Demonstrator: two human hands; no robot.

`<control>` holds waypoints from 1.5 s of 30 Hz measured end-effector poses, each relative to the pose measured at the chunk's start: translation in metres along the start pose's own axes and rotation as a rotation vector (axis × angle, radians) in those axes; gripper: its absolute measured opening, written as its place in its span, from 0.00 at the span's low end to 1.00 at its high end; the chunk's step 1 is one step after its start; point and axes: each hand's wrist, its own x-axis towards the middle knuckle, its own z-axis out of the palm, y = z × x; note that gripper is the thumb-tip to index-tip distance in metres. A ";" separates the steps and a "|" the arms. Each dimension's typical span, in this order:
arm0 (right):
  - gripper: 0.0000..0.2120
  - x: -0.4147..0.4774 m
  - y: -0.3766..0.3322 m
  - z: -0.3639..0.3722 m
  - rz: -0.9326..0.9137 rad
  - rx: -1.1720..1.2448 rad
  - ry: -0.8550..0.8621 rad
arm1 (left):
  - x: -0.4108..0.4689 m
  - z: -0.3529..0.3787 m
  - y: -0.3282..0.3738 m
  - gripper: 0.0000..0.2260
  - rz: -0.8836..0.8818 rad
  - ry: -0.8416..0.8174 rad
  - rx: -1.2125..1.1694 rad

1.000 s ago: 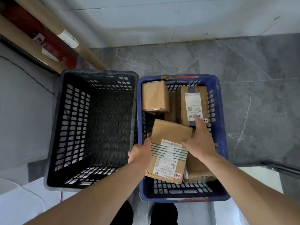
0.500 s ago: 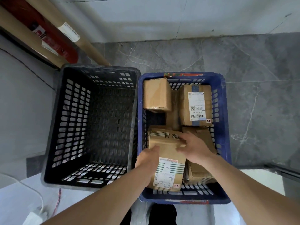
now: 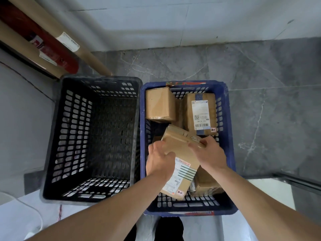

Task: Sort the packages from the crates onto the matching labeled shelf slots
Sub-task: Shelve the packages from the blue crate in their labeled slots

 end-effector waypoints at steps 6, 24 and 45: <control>0.27 -0.005 0.016 -0.046 0.232 0.202 0.144 | 0.001 0.009 0.064 0.22 0.280 -0.216 -0.032; 0.24 -0.017 0.033 -0.024 0.112 0.132 0.088 | 0.036 -0.001 -0.001 0.20 -0.153 -0.087 -0.308; 0.21 0.013 0.009 -0.047 -0.082 -0.484 -0.174 | 0.028 -0.002 0.008 0.14 -0.392 -0.113 -0.828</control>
